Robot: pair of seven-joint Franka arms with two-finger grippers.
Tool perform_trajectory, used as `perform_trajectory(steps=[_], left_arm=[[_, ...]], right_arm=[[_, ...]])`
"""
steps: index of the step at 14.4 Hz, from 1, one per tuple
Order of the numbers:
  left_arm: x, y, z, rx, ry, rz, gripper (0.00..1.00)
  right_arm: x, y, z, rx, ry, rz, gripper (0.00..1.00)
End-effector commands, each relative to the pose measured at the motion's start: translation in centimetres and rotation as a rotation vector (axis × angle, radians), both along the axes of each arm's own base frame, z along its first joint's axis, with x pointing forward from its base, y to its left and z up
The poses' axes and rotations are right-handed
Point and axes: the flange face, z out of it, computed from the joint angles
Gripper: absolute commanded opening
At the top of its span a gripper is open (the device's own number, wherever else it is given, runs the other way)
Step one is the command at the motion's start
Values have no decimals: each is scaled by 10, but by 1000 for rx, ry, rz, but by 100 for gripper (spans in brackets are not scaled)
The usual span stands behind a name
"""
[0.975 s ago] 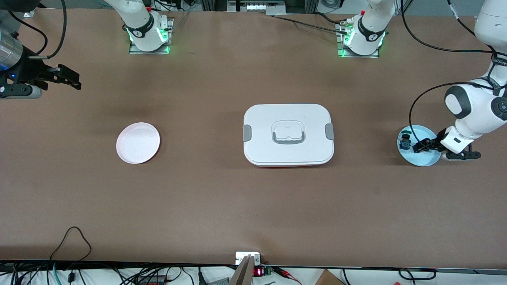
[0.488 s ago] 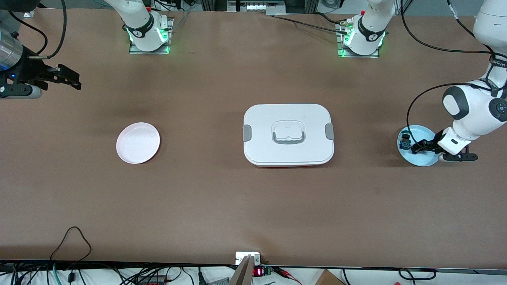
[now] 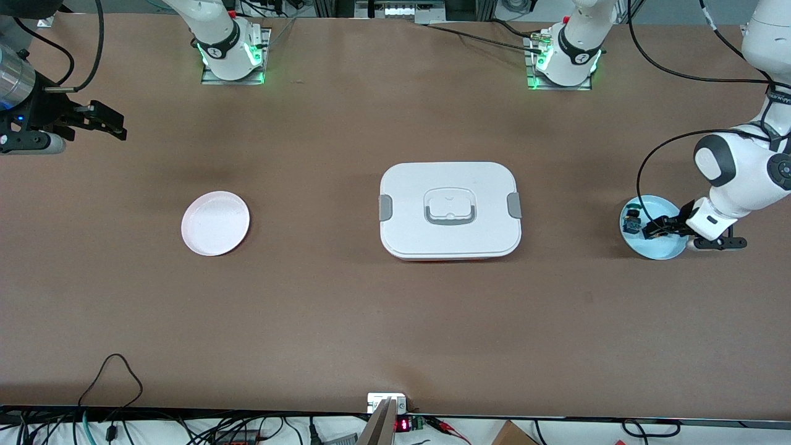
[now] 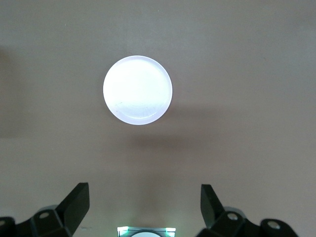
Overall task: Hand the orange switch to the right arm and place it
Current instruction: 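Close the left gripper on the orange switch, then lift the orange switch with the left gripper toward the box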
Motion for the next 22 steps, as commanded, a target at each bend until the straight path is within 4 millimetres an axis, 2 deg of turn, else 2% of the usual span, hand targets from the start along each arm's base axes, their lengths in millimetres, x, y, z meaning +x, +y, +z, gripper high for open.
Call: perform_trajectory(steps=[1, 5, 6, 7, 9, 11, 13, 15, 17, 20, 22], left_arm=[[2, 0, -1, -15, 2, -2, 100], [2, -1, -1, -16, 3, -2, 99], [2, 0, -1, -16, 5, -3, 95], [2, 0, -2, -16, 7, -5, 86], [2, -1, -2, -17, 12, -13, 54], [-2, 0, -4, -28, 44, -15, 44], [-1, -2, 1, -28, 51, -21, 41], [3, -3, 17, -40, 105, -30, 34], [26, -6, 51, -59, 178, -56, 32], [59, -32, 101, -92, 222, -114, 32], [73, -51, 127, -107, 238, -148, 30]], right_arm=[[-1, 0, 4, -14, -7, 14, 100], [-1, 0, 4, -14, -7, 14, 100], [-1, 0, 4, -14, -7, 14, 100], [-1, 0, 4, -14, -7, 12, 100], [-1, 0, 4, -14, -7, 12, 100], [-1, 0, 4, -14, -7, 12, 100], [-1, -1, 4, -14, -7, 10, 100], [-1, -2, 4, -14, -7, 9, 100], [-1, 0, 4, -14, -7, 12, 100], [-1, 0, 4, -14, -7, 12, 100], [-1, 0, 5, -14, -9, 13, 100]])
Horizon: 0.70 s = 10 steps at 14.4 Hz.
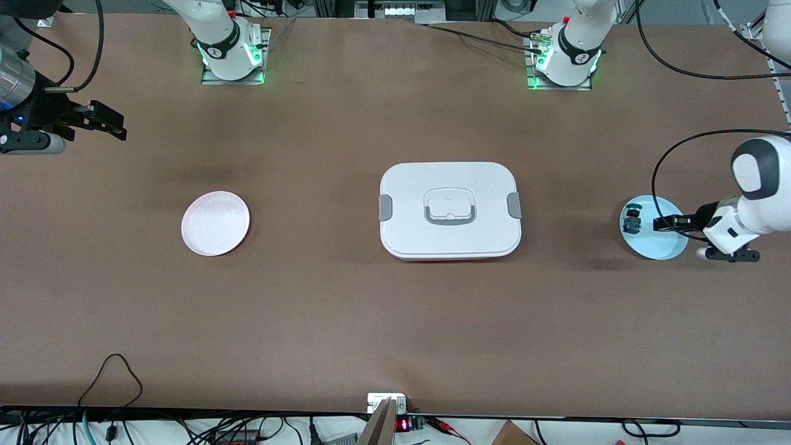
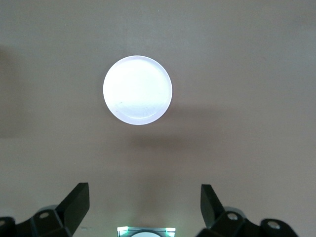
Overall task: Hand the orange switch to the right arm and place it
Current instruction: 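Lift the orange switch with the left gripper toward the box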
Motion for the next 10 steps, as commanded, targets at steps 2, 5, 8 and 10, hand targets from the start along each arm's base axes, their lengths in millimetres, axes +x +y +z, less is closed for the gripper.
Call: perform_trajectory(steps=[2, 5, 8, 10], left_arm=[[26, -38, 54, -39, 9, -84, 29], [42, -104, 104, -98, 6, -236, 23], [43, -167, 129, -229, -12, -310, 24], [41, -202, 139, -291, -25, -363, 19]], right_arm=[[0, 0, 5, -14, -10, 14, 100], [0, 3, 7, -10, -15, 13, 100], [2, 4, 4, 1, 0, 1, 100], [3, 2, 9, 3, -9, -1, 100]])
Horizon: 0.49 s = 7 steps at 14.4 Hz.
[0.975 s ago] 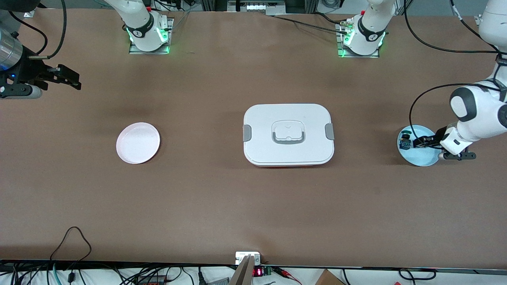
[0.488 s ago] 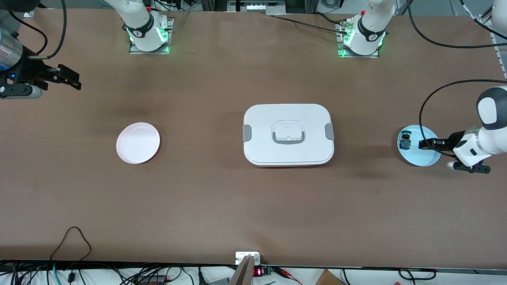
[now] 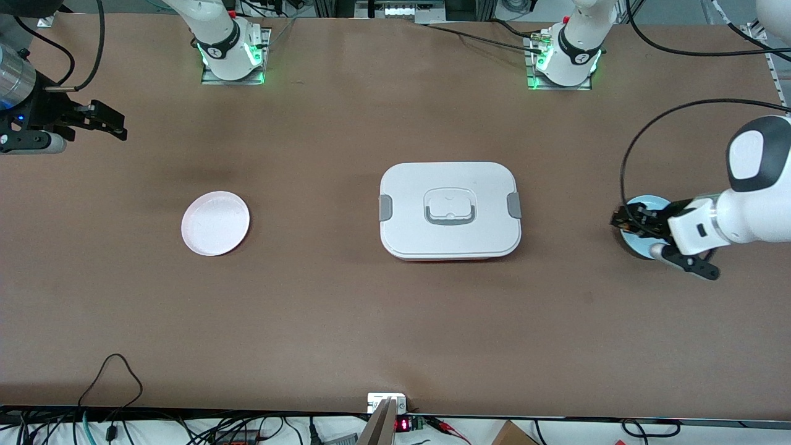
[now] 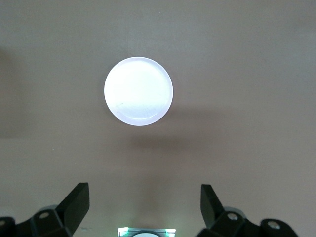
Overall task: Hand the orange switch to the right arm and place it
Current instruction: 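Lift the orange switch with the left gripper toward the box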
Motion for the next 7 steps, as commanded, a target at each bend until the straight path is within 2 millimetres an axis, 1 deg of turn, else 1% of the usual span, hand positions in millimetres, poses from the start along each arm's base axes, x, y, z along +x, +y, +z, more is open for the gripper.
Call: perform_trajectory(steps=[1, 2, 3, 4, 5, 6, 7], left_arm=[[-5, -43, 19, -117, -5, -90, 18], [-10, -70, 29, -171, -7, -124, 15], [-16, -105, 42, -214, -15, -154, 15], [-23, -134, 54, -253, -19, -180, 9], [-25, -152, 68, -310, -33, -172, 9], [-26, -165, 77, -382, -53, -170, 9], [-29, -186, 91, -459, -114, -235, 9]], right_arm=[[3, -1, 9, 3, -9, -2, 100], [5, 2, 9, 3, -9, 1, 100], [7, 3, 7, 2, -6, 4, 100], [8, 6, 4, 2, -1, 7, 100], [7, 9, 5, 5, 1, 23, 100], [7, 7, 3, 6, 10, 22, 100], [9, 7, -2, 8, 19, 26, 100]])
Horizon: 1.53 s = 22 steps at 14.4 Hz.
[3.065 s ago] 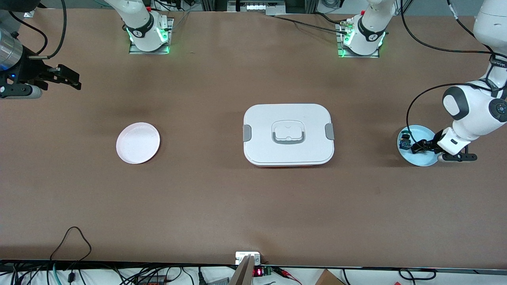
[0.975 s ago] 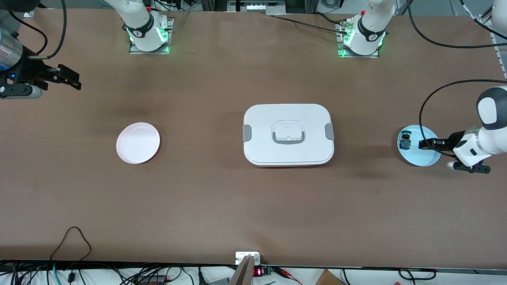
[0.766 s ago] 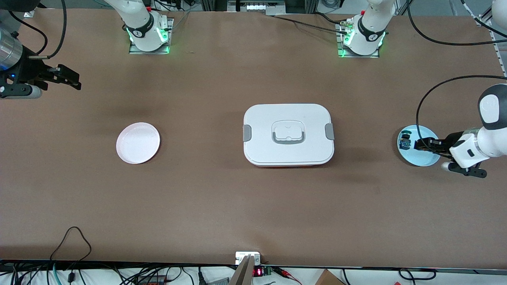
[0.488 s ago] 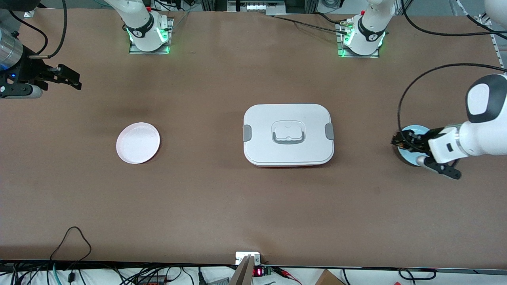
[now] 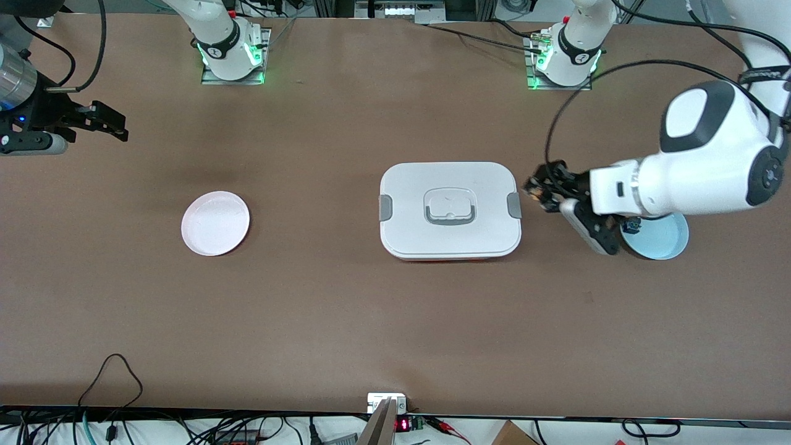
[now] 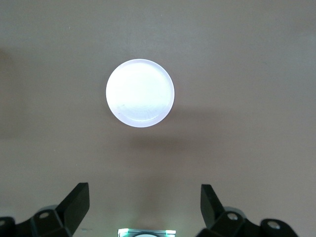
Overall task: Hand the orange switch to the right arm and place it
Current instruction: 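Lift the orange switch with the left gripper toward the box, then hold the switch above the box while the right gripper reaches toward it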
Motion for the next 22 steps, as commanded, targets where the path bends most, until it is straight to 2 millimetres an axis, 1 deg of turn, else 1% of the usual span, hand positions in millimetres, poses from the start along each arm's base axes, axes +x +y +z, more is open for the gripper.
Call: perform_trajectory(steps=[1, 2, 3, 4, 6, 7, 8, 9, 10, 11, 12, 13, 14, 15, 16, 17, 19, 22], left_arm=[[-3, -36, 34, -172, -140, -93, 9], [-9, -57, 40, -217, -205, -152, 8], [-15, -71, 45, -270, -247, -188, 7], [-18, -79, 47, -320, -261, -189, 7], [-23, -98, 59, -449, -355, -235, 6], [-23, -102, 51, -546, -371, -273, 7], [-13, -99, 27, -664, -450, -354, 6], [-10, -96, 21, -724, -558, -425, 6], [-9, -93, 19, -758, -605, -444, 5], [-8, -90, 17, -779, -627, -425, 4], [-11, -96, 14, -784, -661, -392, 4], [-23, -116, 23, -799, -695, -345, 3], [-36, -135, 19, -786, -718, -279, 3], [-48, -153, 17, -762, -766, -238, 3], [-59, -171, 20, -754, -800, -206, 3], [-69, -186, 17, -758, -790, -184, 3], [-80, -204, 14, -759, -785, -135, 3], [-79, -203, 13, -757, -814, -148, 4]], right_arm=[[6, 5, -2, 11, 18, 20, 100], [7, 12, -3, 34, 17, 28, 100], [8, 21, -6, 73, 21, 31, 100], [10, 24, -9, 109, 24, 25, 100], [13, 34, -15, 190, 38, 15, 100], [17, 40, -21, 250, 52, 4, 100], [20, 46, -26, 310, 63, -8, 100], [23, 53, -31, 380, 75, -22, 100], [27, 59, -37, 435, 84, -34, 100], [31, 65, -45, 489, 104, -48, 100], [33, 75, -49, 557, 119, -57, 100], [32, 88, -49, 618, 133, -59, 100], [31, 103, -49, 648, 142, -46, 100], [31, 122, -54, 688, 164, -38, 100], [34, 136, -57, 757, 179, -59, 100], [39, 147, -65, 841, 207, -87, 100], [44, 160, -76, 981, 260, -131, 100], [46, 181, -85, 1155, 347, -168, 100]])
